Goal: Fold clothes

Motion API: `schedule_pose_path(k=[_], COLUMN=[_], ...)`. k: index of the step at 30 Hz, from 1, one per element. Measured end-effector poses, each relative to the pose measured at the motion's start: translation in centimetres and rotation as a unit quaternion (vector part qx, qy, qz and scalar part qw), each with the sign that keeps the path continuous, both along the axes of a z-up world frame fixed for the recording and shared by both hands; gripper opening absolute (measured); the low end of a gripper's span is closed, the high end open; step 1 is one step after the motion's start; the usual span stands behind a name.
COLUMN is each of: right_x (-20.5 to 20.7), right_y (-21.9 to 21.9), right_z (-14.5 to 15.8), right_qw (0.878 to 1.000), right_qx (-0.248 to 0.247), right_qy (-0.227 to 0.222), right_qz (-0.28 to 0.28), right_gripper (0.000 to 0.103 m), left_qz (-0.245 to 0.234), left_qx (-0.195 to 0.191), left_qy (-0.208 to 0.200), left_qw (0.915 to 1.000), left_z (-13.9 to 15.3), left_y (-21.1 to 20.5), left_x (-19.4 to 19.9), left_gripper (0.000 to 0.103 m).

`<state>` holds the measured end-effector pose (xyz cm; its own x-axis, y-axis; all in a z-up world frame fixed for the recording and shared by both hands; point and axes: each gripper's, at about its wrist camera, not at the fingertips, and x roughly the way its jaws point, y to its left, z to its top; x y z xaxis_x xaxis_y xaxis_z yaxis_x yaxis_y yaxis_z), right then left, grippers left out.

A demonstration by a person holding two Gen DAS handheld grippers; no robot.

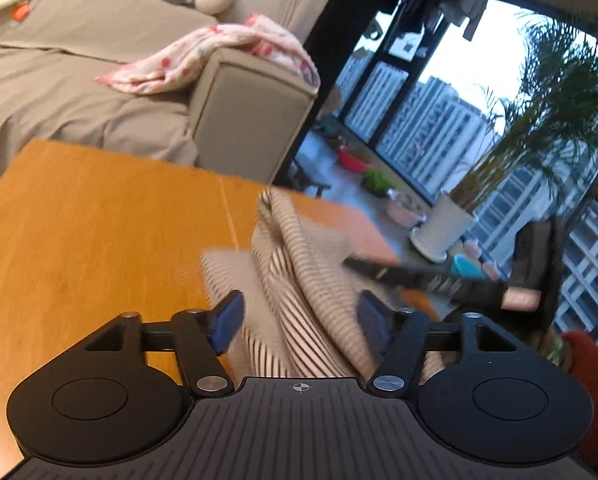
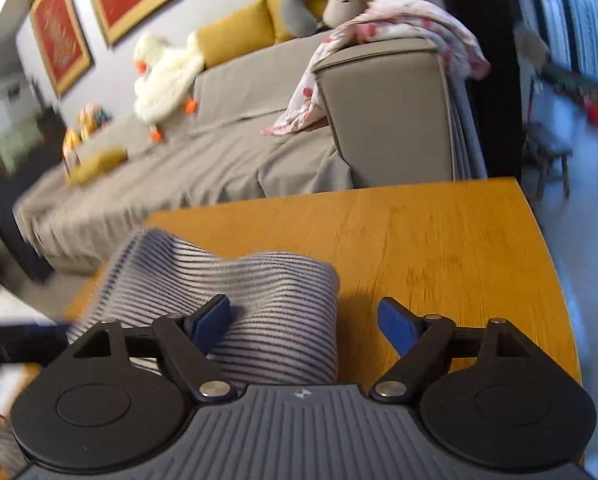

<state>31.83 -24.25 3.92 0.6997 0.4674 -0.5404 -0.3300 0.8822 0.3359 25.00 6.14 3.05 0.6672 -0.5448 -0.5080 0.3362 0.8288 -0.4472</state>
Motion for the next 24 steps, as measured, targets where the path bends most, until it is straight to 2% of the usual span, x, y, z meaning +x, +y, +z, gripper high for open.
schedule_pose_path(k=[1, 4, 6, 8, 9, 10, 13, 15, 18, 19, 21, 24], right_x=[-0.9, -3.6, -5.4, -6.1, -6.4, -6.6, -7.0, -7.4, -8.1, -8.3, -9.3, -11.0], right_y=[-0.4, -0.6, -0.3, -0.2, -0.1, -0.1, 0.5, 1.2, 2.2, 2.4, 3.1, 4.0], right_z=[0.2, 0.0, -0.6, -1.0, -1.2, -1.1, -0.7, -0.7, -0.5, -0.3, 0.0, 0.6], right_qw=[1.0, 1.0, 1.0, 1.0, 1.0, 1.0, 0.999, 0.997, 0.994, 0.993, 0.988, 0.979], right_qx=[0.006, -0.003, -0.015, -0.013, -0.011, -0.011, -0.029, -0.056, -0.086, -0.094, -0.119, -0.154], right_qy=[-0.005, -0.015, -0.015, -0.011, -0.009, -0.009, -0.026, -0.044, -0.063, -0.069, -0.09, -0.123], right_qz=[-0.001, 0.007, 0.014, 0.007, 0.003, 0.001, 0.0, 0.002, 0.013, 0.018, 0.032, 0.054], right_gripper=[0.086, 0.088, 0.09, 0.093, 0.093, 0.093, 0.094, 0.096, 0.096, 0.096, 0.096, 0.096], left_qz=[-0.009, -0.037, -0.044, -0.044, -0.045, -0.046, -0.056, -0.059, -0.031, -0.024, -0.015, -0.008], left_qx=[-0.008, -0.033, -0.031, -0.024, -0.024, -0.027, -0.04, -0.033, 0.013, 0.013, -0.013, -0.023], left_qy=[0.005, 0.022, 0.028, 0.035, 0.032, 0.024, 0.0, -0.001, 0.027, 0.04, 0.057, 0.04], left_qw=[0.9999, 0.9985, 0.9982, 0.9981, 0.9982, 0.9983, 0.9976, 0.9977, 0.9991, 0.9988, 0.9982, 0.9989], left_z=[-0.1, -0.3, -0.8, -1.2, -1.0, -0.7, 0.6, 0.7, -1.1, -1.9, -2.6, -1.7], left_y=[0.1, -0.2, -0.8, -1.7, -2.0, -2.1, -1.9, -1.6, -1.1, -0.6, 0.6, 1.6], left_x=[-0.7, -1.8, -1.8, -1.3, -1.3, -1.5, -2.1, -2.4, -2.4, -2.4, -2.3, -2.5], left_gripper=[0.085, 0.089, 0.089, 0.084, 0.069, 0.06, 0.051, 0.05, 0.05, 0.052, 0.053, 0.061])
